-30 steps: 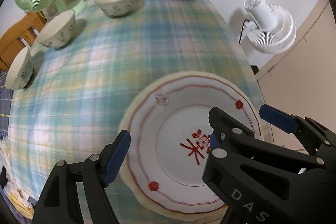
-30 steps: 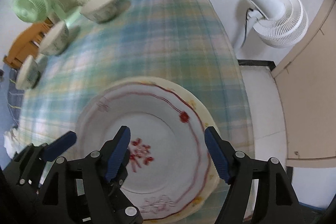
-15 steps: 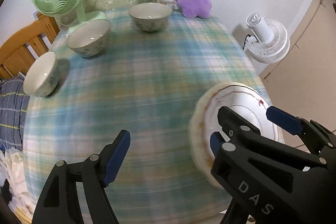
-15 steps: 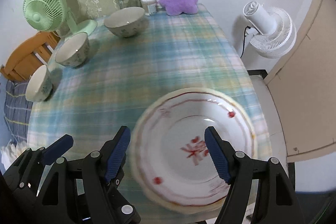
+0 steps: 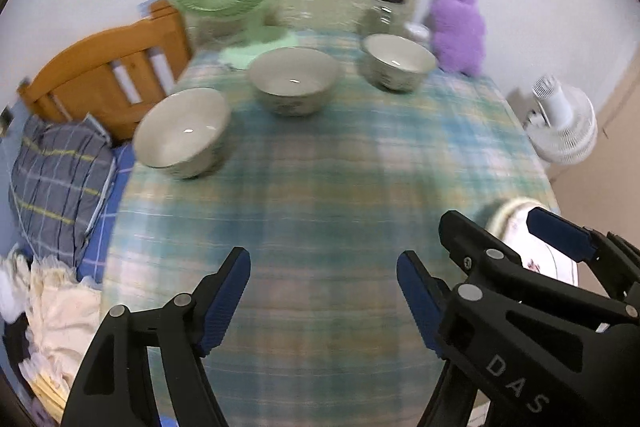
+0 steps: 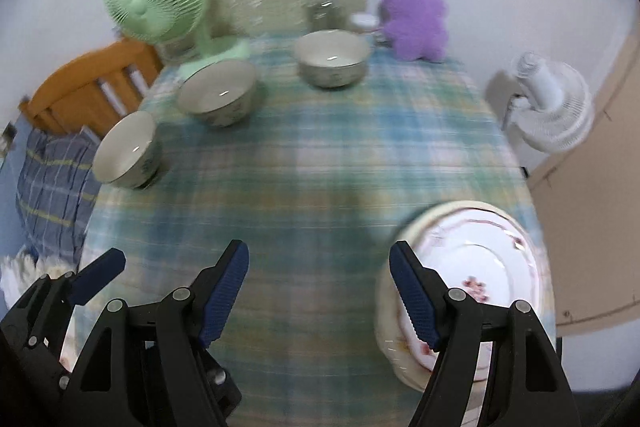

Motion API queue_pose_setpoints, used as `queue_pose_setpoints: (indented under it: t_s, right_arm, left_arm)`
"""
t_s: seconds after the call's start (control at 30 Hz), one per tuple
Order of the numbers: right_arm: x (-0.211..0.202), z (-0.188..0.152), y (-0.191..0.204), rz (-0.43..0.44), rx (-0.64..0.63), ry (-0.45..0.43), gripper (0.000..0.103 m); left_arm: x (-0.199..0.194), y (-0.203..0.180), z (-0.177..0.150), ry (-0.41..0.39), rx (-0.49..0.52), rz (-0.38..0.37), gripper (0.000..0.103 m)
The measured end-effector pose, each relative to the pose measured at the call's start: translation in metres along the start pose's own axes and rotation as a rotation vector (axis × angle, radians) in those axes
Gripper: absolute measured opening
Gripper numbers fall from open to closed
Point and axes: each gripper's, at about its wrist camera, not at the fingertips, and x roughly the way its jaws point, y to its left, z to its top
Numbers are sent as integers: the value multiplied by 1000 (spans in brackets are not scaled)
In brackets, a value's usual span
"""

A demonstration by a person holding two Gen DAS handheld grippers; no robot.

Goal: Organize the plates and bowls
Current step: 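Move both grippers away from the stack toward the large beige bowl, then grasp the rim of the large beige bowl with both grippers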

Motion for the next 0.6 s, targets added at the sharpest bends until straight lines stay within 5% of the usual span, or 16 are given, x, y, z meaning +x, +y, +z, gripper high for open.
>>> queue_pose_setpoints:
  t_s: [0.27, 0.6]
  right_arm:
    - [15, 27, 63, 95, -35, -20, 76]
    - [45, 73, 140, 74, 24, -65, 76]
  left_arm:
    - [12, 70, 27, -12, -65, 75, 69]
    - [43, 137, 77, -43, 26, 81, 68]
